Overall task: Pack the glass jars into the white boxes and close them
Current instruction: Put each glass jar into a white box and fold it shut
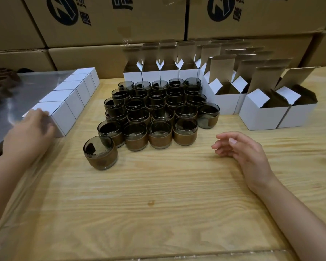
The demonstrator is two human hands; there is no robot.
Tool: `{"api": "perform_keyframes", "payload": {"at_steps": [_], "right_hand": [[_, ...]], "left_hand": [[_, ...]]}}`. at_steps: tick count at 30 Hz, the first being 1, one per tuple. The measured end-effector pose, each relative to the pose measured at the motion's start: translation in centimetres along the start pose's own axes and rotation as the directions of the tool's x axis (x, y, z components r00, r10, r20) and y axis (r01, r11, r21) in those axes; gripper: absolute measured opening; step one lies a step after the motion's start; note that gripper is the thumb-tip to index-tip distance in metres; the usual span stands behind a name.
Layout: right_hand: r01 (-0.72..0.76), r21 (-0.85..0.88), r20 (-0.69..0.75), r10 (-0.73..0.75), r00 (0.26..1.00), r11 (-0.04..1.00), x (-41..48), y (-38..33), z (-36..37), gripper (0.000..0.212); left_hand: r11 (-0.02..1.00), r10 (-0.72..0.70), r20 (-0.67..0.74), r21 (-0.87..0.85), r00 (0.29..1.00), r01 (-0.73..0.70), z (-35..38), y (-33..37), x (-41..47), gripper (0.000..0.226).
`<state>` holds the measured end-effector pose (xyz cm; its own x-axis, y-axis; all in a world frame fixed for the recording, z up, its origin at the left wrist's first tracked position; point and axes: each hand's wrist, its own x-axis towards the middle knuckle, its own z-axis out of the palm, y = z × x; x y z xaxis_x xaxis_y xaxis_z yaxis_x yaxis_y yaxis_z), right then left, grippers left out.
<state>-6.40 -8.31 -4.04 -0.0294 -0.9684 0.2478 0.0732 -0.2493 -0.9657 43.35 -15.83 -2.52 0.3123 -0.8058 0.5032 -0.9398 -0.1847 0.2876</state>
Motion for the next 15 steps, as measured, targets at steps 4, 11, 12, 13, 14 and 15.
{"api": "perform_keyframes", "payload": {"at_steps": [4,11,12,13,14,15], "right_hand": [[0.002,-0.012,0.003,-0.002,1.0,1.0,0.0,0.0,0.0,0.03],[-0.006,-0.027,0.011,0.006,1.0,1.0,0.1,0.2,0.0,0.029],[-0.008,-0.031,0.013,0.008,1.0,0.999,0.1,0.2,0.0,0.029],[-0.009,-0.034,0.016,0.01,1.0,0.999,0.1,0.2,0.0,0.028],[-0.008,-0.036,0.022,0.009,1.0,0.999,0.0,0.1,0.0,0.027],[-0.006,-0.037,0.025,0.007,1.0,0.999,0.0,0.1,0.0,0.025]], "left_hand": [[1.0,-0.025,0.021,0.01,0.999,0.025,0.9,1.1,1.3,0.059],[0.976,-0.118,0.216,0.206,0.969,0.073,1.1,3.4,2.1,0.078],[0.975,-0.119,0.24,0.212,0.963,0.068,1.0,3.6,2.1,0.082],[0.976,-0.132,0.266,0.202,0.955,0.079,1.0,3.7,2.1,0.086],[0.978,-0.146,0.293,0.187,0.945,0.093,0.8,3.9,2.0,0.09],[0.979,-0.158,0.307,0.175,0.938,0.107,0.6,4.1,1.8,0.094]]}}
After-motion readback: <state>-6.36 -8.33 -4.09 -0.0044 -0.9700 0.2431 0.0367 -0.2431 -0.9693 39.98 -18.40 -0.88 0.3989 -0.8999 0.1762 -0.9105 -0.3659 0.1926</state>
